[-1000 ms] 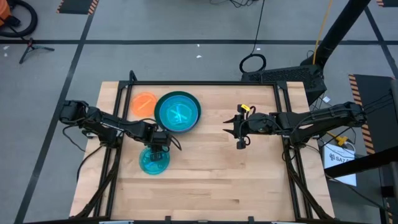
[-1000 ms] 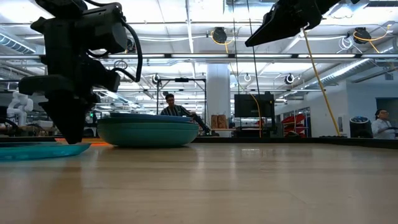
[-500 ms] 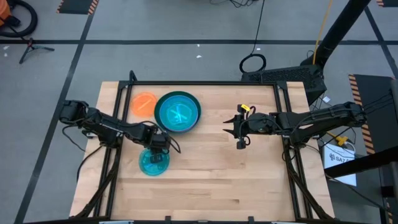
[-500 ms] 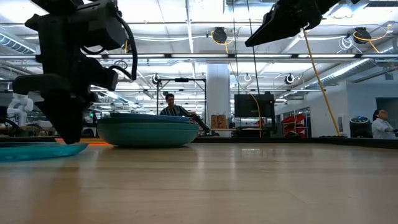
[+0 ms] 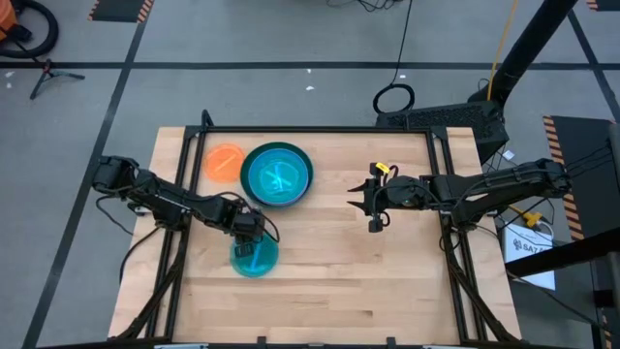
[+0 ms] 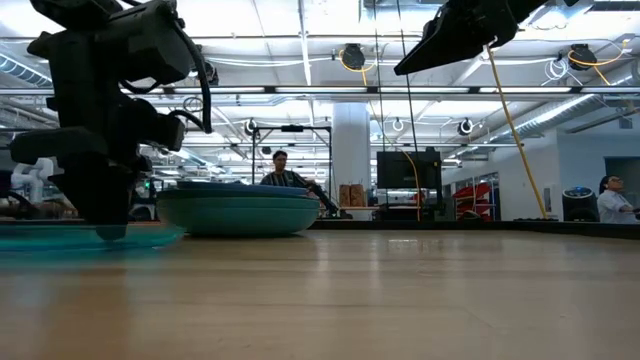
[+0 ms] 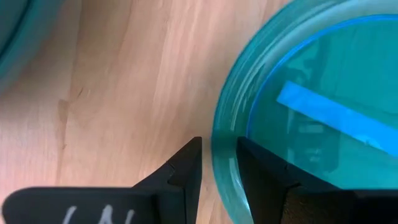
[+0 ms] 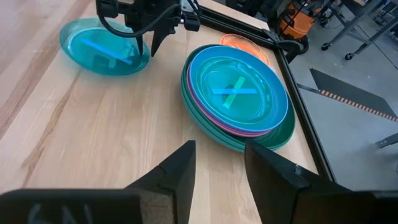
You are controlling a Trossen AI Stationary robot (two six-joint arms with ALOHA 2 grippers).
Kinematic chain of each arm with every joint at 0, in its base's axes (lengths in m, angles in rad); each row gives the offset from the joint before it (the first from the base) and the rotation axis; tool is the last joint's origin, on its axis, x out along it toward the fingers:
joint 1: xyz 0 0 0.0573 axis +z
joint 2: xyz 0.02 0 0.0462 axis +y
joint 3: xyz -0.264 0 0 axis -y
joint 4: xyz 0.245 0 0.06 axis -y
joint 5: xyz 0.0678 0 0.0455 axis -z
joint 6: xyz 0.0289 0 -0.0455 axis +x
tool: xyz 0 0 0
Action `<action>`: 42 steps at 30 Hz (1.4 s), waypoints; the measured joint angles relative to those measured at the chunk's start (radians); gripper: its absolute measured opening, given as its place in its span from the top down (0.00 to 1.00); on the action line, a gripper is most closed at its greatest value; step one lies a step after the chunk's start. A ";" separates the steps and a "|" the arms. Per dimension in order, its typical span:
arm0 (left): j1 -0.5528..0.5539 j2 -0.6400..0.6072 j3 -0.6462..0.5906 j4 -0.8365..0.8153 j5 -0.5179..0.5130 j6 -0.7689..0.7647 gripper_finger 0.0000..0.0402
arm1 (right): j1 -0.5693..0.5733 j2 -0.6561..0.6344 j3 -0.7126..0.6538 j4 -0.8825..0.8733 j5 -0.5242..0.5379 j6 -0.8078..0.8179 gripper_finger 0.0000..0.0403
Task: Stack plastic plates
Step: Stack the small blue plate on top of the top small blue plate
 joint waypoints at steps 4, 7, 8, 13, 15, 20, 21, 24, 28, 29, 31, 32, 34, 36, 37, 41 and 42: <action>-0.009 0.000 0.000 0.000 -0.002 -0.009 0.73 | 0.000 0.000 0.000 0.000 0.000 -0.001 0.67; -0.024 0.000 0.000 0.000 -0.003 -0.029 0.74 | 0.000 0.000 0.000 0.000 0.000 -0.001 0.67; -0.029 0.000 0.000 0.000 -0.004 -0.037 0.76 | 0.000 0.000 0.000 0.000 0.000 -0.002 0.67; -0.043 0.000 0.000 0.001 -0.011 -0.058 0.87 | 0.000 0.000 0.000 0.000 0.000 -0.002 0.67; -0.043 -0.001 0.000 0.001 -0.011 -0.063 0.92 | 0.000 0.000 0.000 0.000 0.000 -0.002 0.67; -0.043 -0.002 0.002 -0.001 -0.010 -0.084 0.98 | 0.000 0.000 0.000 0.000 0.000 -0.002 0.67; -0.043 -0.002 0.002 -0.001 -0.011 -0.085 0.99 | 0.000 0.000 0.000 0.000 0.000 -0.002 0.67; -0.043 -0.002 0.007 -0.006 -0.010 -0.092 0.99 | 0.000 0.000 0.000 0.000 0.000 -0.002 0.67; -0.044 -0.001 0.058 -0.057 -0.008 -0.072 0.99 | 0.000 0.000 0.000 0.000 0.000 -0.002 0.67; -0.044 -0.001 0.078 -0.067 -0.007 -0.061 0.99 | 0.000 0.000 0.000 0.000 0.000 -0.002 0.67; -0.044 -0.001 0.115 -0.096 -0.006 -0.040 0.99 | 0.000 0.000 0.000 0.000 0.000 -0.002 0.67; -0.044 -0.001 0.134 -0.118 -0.006 -0.029 1.00 | 0.000 0.000 0.000 0.000 0.000 -0.002 0.67; -0.043 -0.001 0.174 -0.158 -0.006 -0.011 1.00 | 0.000 0.000 0.000 0.000 0.000 -0.002 0.67; -0.043 -0.001 0.213 -0.208 -0.007 0.008 1.00 | 0.000 0.000 0.000 0.000 0.000 -0.002 0.67; -0.043 -0.001 0.233 -0.233 -0.007 0.019 1.00 | 0.000 0.000 0.000 0.000 0.000 -0.002 0.67; -0.041 -0.001 0.313 -0.314 -0.019 0.068 1.00 | 0.000 0.000 0.000 0.000 0.000 -0.001 0.67; -0.037 -0.001 0.332 -0.330 -0.020 0.082 1.00 | 0.000 0.000 0.000 0.000 0.000 -0.001 0.67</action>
